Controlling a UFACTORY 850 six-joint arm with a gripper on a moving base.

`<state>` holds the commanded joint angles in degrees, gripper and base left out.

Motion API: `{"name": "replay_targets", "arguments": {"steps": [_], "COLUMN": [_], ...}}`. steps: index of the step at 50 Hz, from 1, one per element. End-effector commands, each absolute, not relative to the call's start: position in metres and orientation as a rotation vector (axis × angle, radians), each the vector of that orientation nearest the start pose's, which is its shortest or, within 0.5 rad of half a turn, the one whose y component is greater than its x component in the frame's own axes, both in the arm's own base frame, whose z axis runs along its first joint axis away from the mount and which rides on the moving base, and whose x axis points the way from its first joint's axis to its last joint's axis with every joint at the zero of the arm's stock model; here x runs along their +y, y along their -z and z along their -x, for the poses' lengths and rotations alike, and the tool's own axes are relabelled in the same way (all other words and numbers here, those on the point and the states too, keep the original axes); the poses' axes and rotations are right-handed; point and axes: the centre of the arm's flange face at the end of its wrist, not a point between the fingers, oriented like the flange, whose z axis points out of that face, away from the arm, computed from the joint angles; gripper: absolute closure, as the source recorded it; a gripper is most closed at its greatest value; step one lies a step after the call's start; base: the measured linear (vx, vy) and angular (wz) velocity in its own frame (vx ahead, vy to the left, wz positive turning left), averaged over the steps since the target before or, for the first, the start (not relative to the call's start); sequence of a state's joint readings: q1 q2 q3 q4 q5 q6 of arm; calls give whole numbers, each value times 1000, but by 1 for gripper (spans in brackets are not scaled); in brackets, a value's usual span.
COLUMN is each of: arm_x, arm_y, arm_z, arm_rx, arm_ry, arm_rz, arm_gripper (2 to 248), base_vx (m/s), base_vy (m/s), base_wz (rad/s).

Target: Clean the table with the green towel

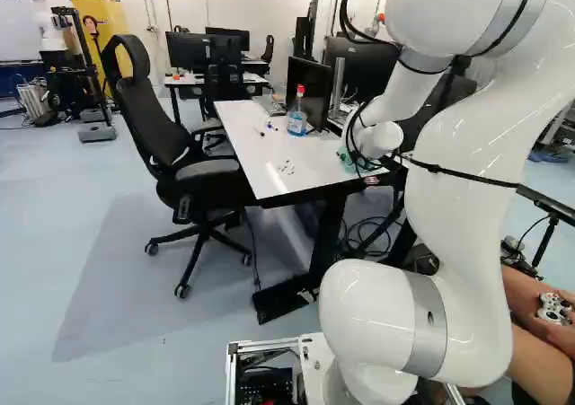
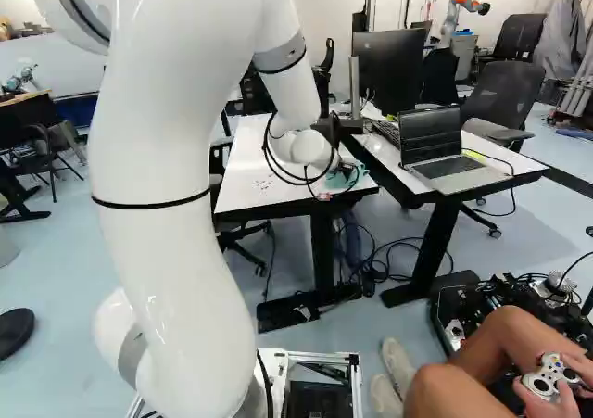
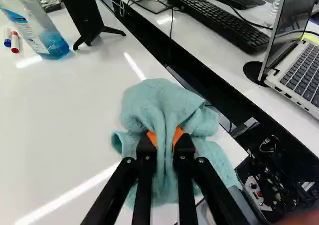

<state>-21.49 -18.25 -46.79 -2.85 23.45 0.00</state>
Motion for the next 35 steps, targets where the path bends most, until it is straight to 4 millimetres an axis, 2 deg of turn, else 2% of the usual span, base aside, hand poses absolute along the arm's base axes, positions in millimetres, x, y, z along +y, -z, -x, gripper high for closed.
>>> {"name": "replay_targets", "arguments": {"steps": [9,35], "arm_x": [-192,-189], "arm_y": [-379,-406], "arm_z": [-492,-493], "arm_rx": [475,463], "arm_ry": [1435,1489], "arm_rz": [2943,2924], "arm_gripper": [200,200], "base_vx": [0,0], "base_vy": [0,0], "base_wz": [0,0]}}
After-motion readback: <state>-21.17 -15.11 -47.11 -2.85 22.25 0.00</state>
